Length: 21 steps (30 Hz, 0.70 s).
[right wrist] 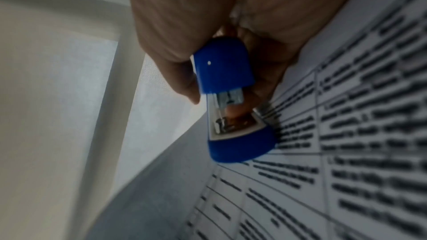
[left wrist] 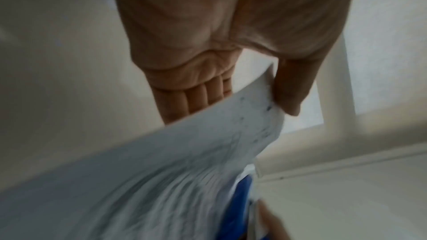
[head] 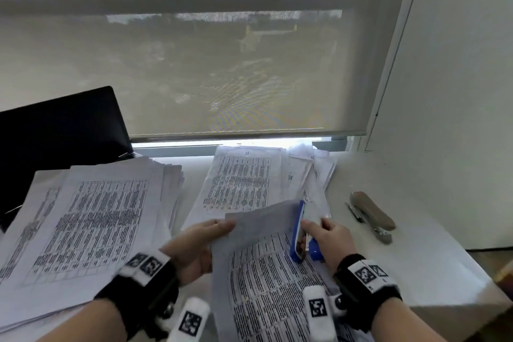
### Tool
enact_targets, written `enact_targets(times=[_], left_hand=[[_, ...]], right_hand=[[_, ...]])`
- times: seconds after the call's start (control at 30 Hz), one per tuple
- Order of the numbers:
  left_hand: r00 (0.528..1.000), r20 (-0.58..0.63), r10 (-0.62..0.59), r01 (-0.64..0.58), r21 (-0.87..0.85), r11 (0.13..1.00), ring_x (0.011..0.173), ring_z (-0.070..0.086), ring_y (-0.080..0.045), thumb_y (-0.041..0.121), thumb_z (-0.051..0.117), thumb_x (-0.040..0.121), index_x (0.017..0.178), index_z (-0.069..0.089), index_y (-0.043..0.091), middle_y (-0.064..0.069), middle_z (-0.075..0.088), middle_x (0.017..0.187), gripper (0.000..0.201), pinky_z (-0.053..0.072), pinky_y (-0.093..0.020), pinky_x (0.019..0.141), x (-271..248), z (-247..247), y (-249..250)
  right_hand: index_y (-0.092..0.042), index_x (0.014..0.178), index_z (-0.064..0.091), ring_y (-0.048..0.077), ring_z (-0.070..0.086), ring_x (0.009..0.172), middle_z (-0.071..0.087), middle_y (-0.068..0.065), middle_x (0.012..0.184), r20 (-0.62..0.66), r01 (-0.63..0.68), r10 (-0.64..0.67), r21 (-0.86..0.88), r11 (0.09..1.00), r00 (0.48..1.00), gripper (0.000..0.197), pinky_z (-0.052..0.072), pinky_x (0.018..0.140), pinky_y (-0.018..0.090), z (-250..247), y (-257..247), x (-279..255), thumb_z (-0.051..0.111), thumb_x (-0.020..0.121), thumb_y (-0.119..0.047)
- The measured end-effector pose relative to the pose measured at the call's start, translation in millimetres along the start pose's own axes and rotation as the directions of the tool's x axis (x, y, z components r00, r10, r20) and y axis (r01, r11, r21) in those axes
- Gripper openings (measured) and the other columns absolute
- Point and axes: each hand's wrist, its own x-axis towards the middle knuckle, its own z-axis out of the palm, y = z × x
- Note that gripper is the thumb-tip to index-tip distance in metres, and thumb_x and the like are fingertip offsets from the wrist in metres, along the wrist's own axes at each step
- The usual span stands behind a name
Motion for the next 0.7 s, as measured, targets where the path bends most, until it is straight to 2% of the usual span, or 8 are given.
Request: enact_targets(times=[0.07,0.13,0.23,0.3,0.43,0.5,0.6,0.7], left_hand=[[1.0,-0.018,-0.005,0.005,0.043,0.999,0.094,0.07,-0.037,0.015,0.087,0.068,0.116,0.066,0.001,-0.026,0.067,0.114,0.054,0.059,-0.049,0.077,-7.2,4.3,-18.6],[0.982,-0.184,0.033,0.0,0.178,0.984,0.096,0.07,-0.036,0.01,0.084,0.067,0.112,0.065,0.0,-0.023,0.07,0.108,0.05,0.058,-0.051,0.082,-4.2,7.4,-34.5],[0.914,-0.367,0.175,-0.046,0.336,0.941,0.086,0.072,-0.033,0.007,0.084,0.072,0.095,0.071,0.0,-0.018,0.075,0.091,0.027,0.057,-0.053,0.084,6.2,13.8,-43.8],[0.879,-0.416,0.231,-0.07,0.367,0.928,0.076,0.072,-0.028,0.003,0.08,0.076,0.081,0.071,0.004,-0.012,0.075,0.079,0.011,0.059,-0.048,0.079,8.2,18.4,-40.5],[0.876,-0.376,0.304,-0.142,0.4,0.905,0.072,0.071,-0.032,0.003,0.08,0.076,0.075,0.069,-0.003,-0.015,0.073,0.075,0.012,0.059,-0.051,0.075,-6.4,28.7,-16.8],[0.88,-0.333,0.339,-0.194,0.399,0.896,0.079,0.071,-0.038,0.003,0.078,0.078,0.083,0.069,-0.007,-0.02,0.074,0.082,0.015,0.059,-0.053,0.077,-16.4,33.7,0.3],[0.864,-0.274,0.423,-0.308,0.377,0.874,0.065,0.071,-0.027,-0.002,0.07,0.084,0.078,0.067,-0.003,-0.012,0.073,0.07,0.007,0.059,-0.034,0.061,-41.9,49.9,34.7],[0.744,-0.294,0.6,-0.507,0.336,0.793,0.073,0.072,-0.027,-0.001,0.073,0.081,0.078,0.068,0.004,-0.008,0.075,0.073,0.008,0.059,-0.035,0.069,-64.7,67.3,77.0]], right_hand=[[-0.005,0.067,0.062,0.023,0.051,0.057,0.056,0.012,0.06,0.009,-0.076,0.075,0.136,0.988,0.997,0.018,0.045,0.059,0.034,-2.6,-1.6,-1.4,0.068,0.082,-0.011],[-0.005,0.063,0.062,0.025,0.049,0.053,0.054,0.014,0.056,0.031,-0.153,0.15,0.234,0.96,0.988,0.015,0.043,0.059,0.036,-3.9,-6.5,-5.5,0.064,0.078,-0.003],[-0.006,0.089,0.063,0.029,0.053,0.056,0.057,0.013,0.068,0.147,-0.283,0.245,0.382,0.88,0.958,0.013,0.047,0.052,0.032,-8.7,-23.1,-17.0,0.052,0.083,-0.007],[-0.008,0.087,0.057,0.027,0.053,0.047,0.055,0.011,0.061,0.204,-0.313,0.252,0.372,0.874,0.946,0.014,0.049,0.046,0.03,-19.5,-39.6,-26.9,0.044,0.09,-0.004],[-0.001,0.065,0.057,0.026,0.058,0.051,0.057,0.014,0.059,0.289,-0.062,0.025,0.122,0.991,0.957,0.011,0.052,0.054,0.034,-38.1,-62.6,-46.6,0.055,0.074,0.004],[0.002,0.077,0.058,0.026,0.055,0.069,0.056,0.017,0.075,0.281,0.052,-0.024,-0.092,0.994,0.959,0.022,0.048,0.067,0.038,-42.7,-73.4,-56.2,0.058,0.058,-0.008],[0.012,0.092,0.06,0.03,0.057,0.076,0.062,0.031,0.087,0.245,0.144,-0.091,-0.209,0.967,0.965,0.042,0.052,0.081,0.054,-47.3,-93.5,-62.9,0.059,0.057,-0.011],[0.016,0.093,0.057,0.029,0.057,0.068,0.059,0.024,0.075,0.141,0.331,-0.314,-0.11,0.937,0.939,0.032,0.052,0.068,0.045,-43.5,-129.7,-78.8,0.058,0.068,-0.004]])
